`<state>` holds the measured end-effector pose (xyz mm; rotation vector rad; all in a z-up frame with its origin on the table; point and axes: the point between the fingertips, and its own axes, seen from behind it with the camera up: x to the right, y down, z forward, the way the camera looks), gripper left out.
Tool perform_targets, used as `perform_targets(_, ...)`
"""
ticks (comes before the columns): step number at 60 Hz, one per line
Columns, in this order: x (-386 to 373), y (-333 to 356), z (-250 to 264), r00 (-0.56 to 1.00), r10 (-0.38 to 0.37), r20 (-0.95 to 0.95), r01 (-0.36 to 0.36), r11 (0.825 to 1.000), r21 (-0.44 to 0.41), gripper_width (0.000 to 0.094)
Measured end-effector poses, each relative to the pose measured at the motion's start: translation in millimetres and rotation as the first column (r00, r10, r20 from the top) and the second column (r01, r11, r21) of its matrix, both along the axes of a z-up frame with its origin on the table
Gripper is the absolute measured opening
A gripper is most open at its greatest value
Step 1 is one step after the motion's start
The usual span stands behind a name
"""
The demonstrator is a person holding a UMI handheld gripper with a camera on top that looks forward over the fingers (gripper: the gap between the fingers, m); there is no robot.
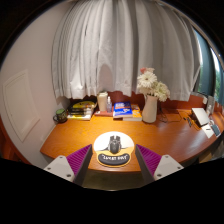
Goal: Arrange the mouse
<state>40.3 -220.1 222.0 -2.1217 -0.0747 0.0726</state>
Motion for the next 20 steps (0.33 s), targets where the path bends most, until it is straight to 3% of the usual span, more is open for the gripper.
perform_targets(20,9.9,-13.2,4.8,1.000,-0.016,-0.021,0.016,1.000,0.020,0.0857)
